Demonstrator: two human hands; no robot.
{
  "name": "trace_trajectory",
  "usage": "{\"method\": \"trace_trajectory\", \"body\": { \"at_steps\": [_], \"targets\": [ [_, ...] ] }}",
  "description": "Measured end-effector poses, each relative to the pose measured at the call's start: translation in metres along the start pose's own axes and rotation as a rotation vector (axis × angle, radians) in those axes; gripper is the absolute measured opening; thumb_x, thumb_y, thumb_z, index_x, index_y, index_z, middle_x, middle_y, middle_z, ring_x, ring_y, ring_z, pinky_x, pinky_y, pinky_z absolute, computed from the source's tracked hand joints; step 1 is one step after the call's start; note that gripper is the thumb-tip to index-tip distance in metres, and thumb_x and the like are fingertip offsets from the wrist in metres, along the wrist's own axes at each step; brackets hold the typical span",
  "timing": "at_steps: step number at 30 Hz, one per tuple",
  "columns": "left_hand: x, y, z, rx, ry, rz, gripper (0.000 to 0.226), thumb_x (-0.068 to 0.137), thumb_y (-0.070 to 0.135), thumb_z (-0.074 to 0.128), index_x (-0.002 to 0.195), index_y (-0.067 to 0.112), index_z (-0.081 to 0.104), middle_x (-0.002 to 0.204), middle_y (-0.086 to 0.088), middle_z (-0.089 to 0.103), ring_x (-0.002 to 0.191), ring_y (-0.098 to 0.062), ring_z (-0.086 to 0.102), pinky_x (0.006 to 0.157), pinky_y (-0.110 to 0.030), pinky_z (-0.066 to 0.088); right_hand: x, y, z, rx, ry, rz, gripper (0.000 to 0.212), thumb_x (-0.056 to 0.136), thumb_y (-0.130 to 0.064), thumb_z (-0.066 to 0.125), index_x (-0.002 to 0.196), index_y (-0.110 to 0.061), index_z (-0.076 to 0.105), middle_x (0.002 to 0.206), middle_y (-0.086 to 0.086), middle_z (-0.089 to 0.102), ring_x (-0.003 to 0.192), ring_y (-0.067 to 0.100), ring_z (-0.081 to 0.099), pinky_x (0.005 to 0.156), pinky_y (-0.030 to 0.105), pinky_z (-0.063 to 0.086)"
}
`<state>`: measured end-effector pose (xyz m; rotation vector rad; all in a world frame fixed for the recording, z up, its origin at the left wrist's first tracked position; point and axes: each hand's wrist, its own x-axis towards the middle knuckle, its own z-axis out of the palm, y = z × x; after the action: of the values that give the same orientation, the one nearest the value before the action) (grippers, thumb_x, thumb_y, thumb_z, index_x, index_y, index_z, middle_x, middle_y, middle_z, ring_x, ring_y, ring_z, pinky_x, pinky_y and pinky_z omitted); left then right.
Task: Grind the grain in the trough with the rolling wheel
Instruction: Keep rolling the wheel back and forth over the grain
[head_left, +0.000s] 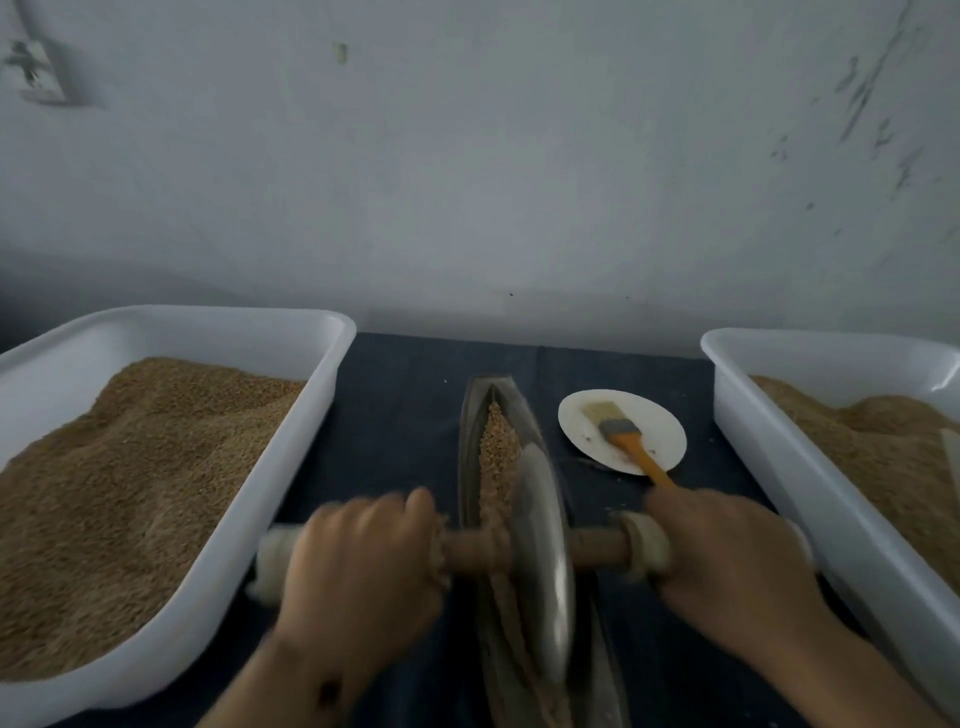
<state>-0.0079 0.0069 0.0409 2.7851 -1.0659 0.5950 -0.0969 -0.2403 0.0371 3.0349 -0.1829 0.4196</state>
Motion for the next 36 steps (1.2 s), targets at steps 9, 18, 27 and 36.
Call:
{"method": "trace_trajectory", "body": {
  "at_steps": [9, 18, 27, 36],
  "targets": [
    [0.020, -0.018, 0.019, 0.022, -0.167, -0.117, 0.025, 0.074, 0.045, 0.051, 0.064, 0.030, 0.035, 0.061, 0.012, 0.043, 0.058, -0.007, 0.050, 0.047, -0.022, 0.026, 0.026, 0.001, 0.004, -0.078, -0.027, 0.064, 0.022, 0.071, -0.036, 0.062, 0.071, -0.034, 0.040, 0.067, -0.013, 0.048, 0.064, 0.006, 0.049, 0.051, 0.022, 0.031],
    [0.087, -0.037, 0.040, -0.004, -0.163, -0.220, 0.022, 0.083, 0.039, 0.051, 0.065, 0.026, 0.047, 0.063, 0.010, 0.053, 0.055, -0.006, 0.048, 0.050, -0.023, 0.034, 0.110, 0.008, 0.023, -0.011, 0.047, 0.098, 0.003, 0.078, -0.030, 0.054, 0.078, -0.029, 0.052, 0.071, -0.008, 0.054, 0.064, 0.016, 0.046, 0.053, 0.028, 0.029],
    [0.007, -0.002, 0.010, 0.008, 0.151, 0.123, 0.044, 0.042, 0.030, 0.083, 0.052, 0.024, 0.040, 0.040, 0.006, 0.040, 0.031, -0.010, 0.036, 0.039, -0.022, 0.026, -0.005, 0.007, 0.022, 0.006, 0.193, 0.010, 0.057, 0.034, -0.020, 0.086, 0.054, -0.034, 0.035, 0.052, -0.018, 0.008, 0.046, -0.005, 0.007, 0.049, 0.012, 0.001],
    [0.095, -0.034, 0.027, -0.106, -0.504, -0.211, 0.017, 0.072, 0.034, 0.059, 0.062, 0.021, 0.059, 0.051, 0.009, 0.059, 0.051, -0.009, 0.056, 0.051, -0.022, 0.043, 0.102, 0.024, 0.016, 0.064, -0.423, 0.122, 0.011, 0.070, -0.027, 0.061, 0.080, -0.029, 0.060, 0.079, -0.009, 0.059, 0.077, 0.016, 0.058, 0.055, 0.026, 0.034]
  ]
}}
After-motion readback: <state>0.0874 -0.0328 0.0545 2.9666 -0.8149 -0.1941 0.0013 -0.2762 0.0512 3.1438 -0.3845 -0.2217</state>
